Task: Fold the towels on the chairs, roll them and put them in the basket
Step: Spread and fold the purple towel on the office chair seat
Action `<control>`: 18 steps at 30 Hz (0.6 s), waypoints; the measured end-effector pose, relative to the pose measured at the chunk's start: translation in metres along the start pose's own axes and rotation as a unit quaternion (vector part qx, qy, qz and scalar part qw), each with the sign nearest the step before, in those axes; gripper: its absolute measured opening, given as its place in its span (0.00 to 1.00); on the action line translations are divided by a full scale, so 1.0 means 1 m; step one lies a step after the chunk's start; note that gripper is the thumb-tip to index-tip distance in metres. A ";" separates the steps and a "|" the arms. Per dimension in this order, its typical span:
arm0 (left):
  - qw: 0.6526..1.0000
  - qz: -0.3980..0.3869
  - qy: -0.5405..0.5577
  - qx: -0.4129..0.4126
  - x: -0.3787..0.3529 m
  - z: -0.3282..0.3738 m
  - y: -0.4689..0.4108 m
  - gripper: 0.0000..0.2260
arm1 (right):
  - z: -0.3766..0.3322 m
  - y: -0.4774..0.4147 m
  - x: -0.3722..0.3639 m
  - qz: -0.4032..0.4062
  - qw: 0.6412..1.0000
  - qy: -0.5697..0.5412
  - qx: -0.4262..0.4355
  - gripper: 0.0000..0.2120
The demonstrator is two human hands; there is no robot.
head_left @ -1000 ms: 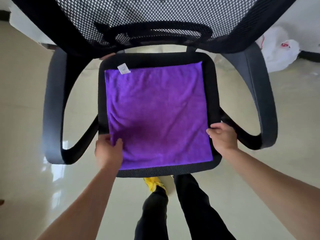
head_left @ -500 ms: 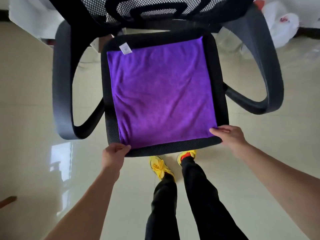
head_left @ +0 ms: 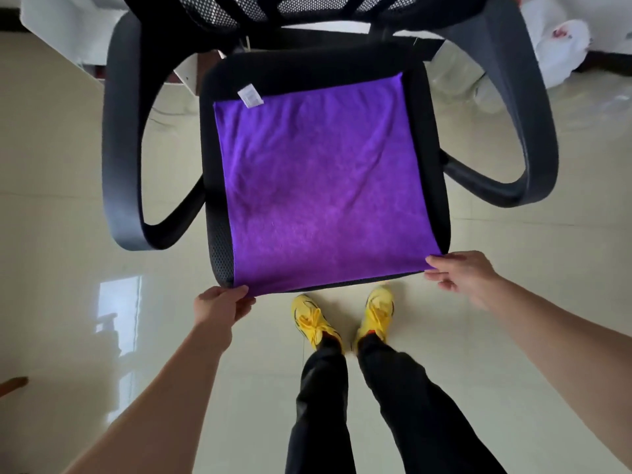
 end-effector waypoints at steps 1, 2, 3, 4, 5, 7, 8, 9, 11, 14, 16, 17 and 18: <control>1.000 0.006 0.014 0.006 0.000 -0.005 0.002 0.10 | 0.004 0.002 0.001 0.010 1.000 -0.018 -0.009 0.08; 1.000 0.014 0.019 0.010 0.001 -0.010 0.003 0.10 | 0.010 0.004 0.002 0.017 0.999 -0.026 -0.016 0.08; 1.000 0.022 0.018 0.011 0.003 -0.014 0.004 0.10 | 0.015 0.007 0.003 0.021 0.999 -0.029 -0.021 0.07; 0.999 0.030 0.015 0.012 0.005 -0.018 0.005 0.10 | 0.019 0.009 0.005 0.025 0.999 -0.029 -0.024 0.07; 0.999 0.034 0.012 0.014 0.007 -0.022 0.005 0.10 | 0.024 0.011 0.006 0.027 0.999 -0.030 -0.029 0.07; 0.999 0.037 0.014 0.022 0.010 -0.035 0.010 0.09 | 0.034 0.019 0.008 0.015 0.998 -0.038 -0.038 0.09; 0.999 0.037 0.015 0.025 0.012 -0.042 0.014 0.09 | 0.039 0.023 0.009 0.004 0.998 -0.045 -0.045 0.11; 0.999 0.040 0.016 0.028 0.014 -0.050 0.018 0.09 | 0.044 0.028 0.010 -0.009 0.997 -0.052 -0.053 0.12; 0.998 0.046 0.015 0.034 0.017 -0.067 0.029 0.09 | 0.052 0.038 0.015 -0.027 0.995 -0.067 -0.062 0.15; 0.998 0.048 0.026 0.028 0.023 -0.088 0.053 0.07 | 0.057 0.054 0.028 -0.041 0.995 -0.079 -0.053 0.14; 0.998 0.047 0.028 0.011 0.026 -0.091 0.068 0.07 | 0.053 0.062 0.035 -0.054 0.993 -0.092 -0.042 0.13; 0.998 0.045 0.031 0.002 0.027 -0.089 0.076 0.09 | 0.048 0.066 0.038 -0.061 0.992 -0.100 -0.035 0.12; 0.998 0.042 0.036 -0.006 0.027 -0.083 0.082 0.09 | 0.042 0.068 0.041 -0.065 0.992 -0.108 -0.026 0.12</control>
Point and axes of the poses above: each hand's wrist, its own y-axis away from the middle knuckle, its own x-axis out of the back of the hand, z = x × y, the point moved 7 cm from there along -y, towards the middle knuckle, and after that the axes turned 15 degrees about x, right-handed, at the moved point
